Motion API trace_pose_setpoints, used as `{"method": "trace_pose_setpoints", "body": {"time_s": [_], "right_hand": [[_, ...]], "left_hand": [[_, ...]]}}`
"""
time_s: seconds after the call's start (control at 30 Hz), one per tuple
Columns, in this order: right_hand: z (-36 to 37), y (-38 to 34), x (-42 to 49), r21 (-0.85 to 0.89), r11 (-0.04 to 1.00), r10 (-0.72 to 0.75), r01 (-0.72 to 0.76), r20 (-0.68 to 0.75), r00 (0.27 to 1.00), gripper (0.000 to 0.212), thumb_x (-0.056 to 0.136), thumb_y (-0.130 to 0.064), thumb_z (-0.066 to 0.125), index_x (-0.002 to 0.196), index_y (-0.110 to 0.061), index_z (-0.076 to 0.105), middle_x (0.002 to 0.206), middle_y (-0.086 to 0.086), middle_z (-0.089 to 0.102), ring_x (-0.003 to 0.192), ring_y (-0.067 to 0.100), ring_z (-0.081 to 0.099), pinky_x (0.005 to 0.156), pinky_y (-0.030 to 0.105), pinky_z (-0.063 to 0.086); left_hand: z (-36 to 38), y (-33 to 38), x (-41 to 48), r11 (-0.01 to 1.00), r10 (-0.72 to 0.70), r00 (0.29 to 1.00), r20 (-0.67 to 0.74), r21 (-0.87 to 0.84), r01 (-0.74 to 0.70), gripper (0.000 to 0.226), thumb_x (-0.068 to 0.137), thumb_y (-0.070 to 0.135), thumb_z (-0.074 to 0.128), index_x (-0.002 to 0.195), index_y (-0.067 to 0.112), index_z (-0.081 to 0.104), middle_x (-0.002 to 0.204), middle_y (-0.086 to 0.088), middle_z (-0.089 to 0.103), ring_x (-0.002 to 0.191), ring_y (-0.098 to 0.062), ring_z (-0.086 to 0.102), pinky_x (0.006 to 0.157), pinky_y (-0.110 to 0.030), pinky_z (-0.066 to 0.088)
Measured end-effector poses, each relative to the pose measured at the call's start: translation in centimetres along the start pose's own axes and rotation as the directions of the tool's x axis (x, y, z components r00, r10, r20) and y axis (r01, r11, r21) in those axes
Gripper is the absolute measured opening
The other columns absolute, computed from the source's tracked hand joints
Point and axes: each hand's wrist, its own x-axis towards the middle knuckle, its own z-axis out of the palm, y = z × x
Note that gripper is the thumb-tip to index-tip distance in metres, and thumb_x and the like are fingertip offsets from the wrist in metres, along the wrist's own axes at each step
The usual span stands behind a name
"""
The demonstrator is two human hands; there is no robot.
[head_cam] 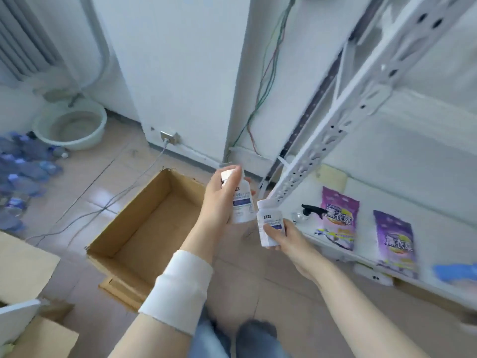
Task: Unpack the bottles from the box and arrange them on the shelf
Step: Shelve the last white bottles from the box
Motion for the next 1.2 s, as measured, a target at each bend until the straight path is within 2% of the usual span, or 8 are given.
{"method": "trace_pose_setpoints", "body": {"time_s": [0.1,0.2,0.33,0.57,0.7,0.87,1.1,1.2], "right_hand": [[-5.6,1.5,-4.4,0.115,0.991,-0.044,0.061,-0.145,0.988,0.017,0.093,-0.018,0.054,0.109,-0.014,0.054,0.101,0.000,0.062,0.090,0.013,0.059,0.082,0.030,0.049],[-11.8,4.3,-9.6,0.228,0.967,-0.046,0.113,-0.280,0.959,0.026,0.090,-0.017,0.057,0.115,-0.014,0.048,0.112,0.003,0.061,0.100,0.016,0.059,0.091,0.034,0.049],[-20.6,9.7,-17.3,0.353,0.906,-0.060,0.233,-0.440,0.896,0.031,0.091,-0.016,0.057,0.120,-0.011,0.046,0.111,0.004,0.060,0.095,0.013,0.060,0.074,0.022,0.049],[-34.3,18.0,-30.0,0.413,0.816,-0.032,0.403,-0.665,0.746,0.020,0.091,-0.011,0.056,0.110,-0.014,0.049,0.108,0.008,0.060,0.091,0.015,0.060,0.078,0.029,0.050],[-40.6,21.1,-34.5,0.416,0.773,-0.022,0.479,-0.737,0.676,0.021,0.090,-0.014,0.057,0.110,-0.017,0.051,0.109,0.005,0.062,0.100,0.018,0.059,0.098,0.040,0.045],[-48.3,24.4,-37.9,0.435,0.713,-0.024,0.550,-0.769,0.638,0.022,0.092,-0.013,0.054,0.113,-0.018,0.052,0.110,0.001,0.065,0.096,0.011,0.063,0.083,0.026,0.053],[-63.3,27.2,-40.2,0.351,0.759,-0.022,0.548,-0.828,0.560,0.026,0.090,-0.026,0.057,0.116,-0.029,0.053,0.114,-0.006,0.065,0.108,0.013,0.061,0.098,0.033,0.044],[-70.7,27.3,-41.1,0.320,0.766,-0.025,0.557,-0.852,0.523,0.017,0.090,-0.026,0.057,0.104,-0.034,0.055,0.109,-0.007,0.066,0.105,0.012,0.062,0.097,0.033,0.045]], "left_hand": [[7.0,0.4,-2.7,0.999,0.020,0.988,0.150,0.037,-0.026,0.011,0.095,0.027,0.052,0.100,0.018,0.055,0.077,0.003,0.066,0.057,-0.006,0.065,0.056,-0.024,0.055],[14.8,-0.4,-6.5,0.994,0.036,0.952,0.305,0.084,-0.064,0.018,0.095,0.027,0.051,0.107,0.013,0.054,0.081,0.001,0.066,0.061,-0.012,0.065,0.057,-0.027,0.053],[26.3,-2.8,-13.1,0.983,0.067,0.870,0.488,0.117,-0.142,0.017,0.096,0.026,0.050,0.107,0.015,0.055,0.084,0.000,0.065,0.063,-0.014,0.065,0.064,-0.031,0.055],[43.5,-7.8,-25.0,0.973,0.056,0.704,0.708,0.120,-0.198,0.019,0.095,0.021,0.050,0.110,0.011,0.054,0.081,-0.003,0.064,0.058,-0.011,0.065,0.056,-0.024,0.053],[51.4,-10.2,-29.5,0.969,0.032,0.632,0.775,0.130,-0.208,0.018,0.095,0.021,0.051,0.110,0.011,0.055,0.081,-0.002,0.064,0.059,-0.012,0.065,0.062,-0.027,0.055],[60.6,-12.8,-32.7,0.966,0.034,0.541,0.841,0.112,-0.235,0.019,0.095,0.021,0.050,0.111,0.012,0.054,0.081,-0.001,0.065,0.061,-0.013,0.065,0.064,-0.030,0.056],[75.8,-15.4,-34.0,0.973,0.087,0.469,0.879,0.026,-0.228,0.019,0.094,0.024,0.050,0.109,0.013,0.055,0.082,0.001,0.065,0.063,-0.012,0.065,0.068,-0.033,0.056],[83.0,-16.2,-33.8,0.970,0.092,0.455,0.886,0.024,-0.243,0.016,0.093,0.022,0.051,0.108,0.016,0.056,0.081,0.004,0.067,0.064,-0.011,0.066,0.068,-0.031,0.057]]}}
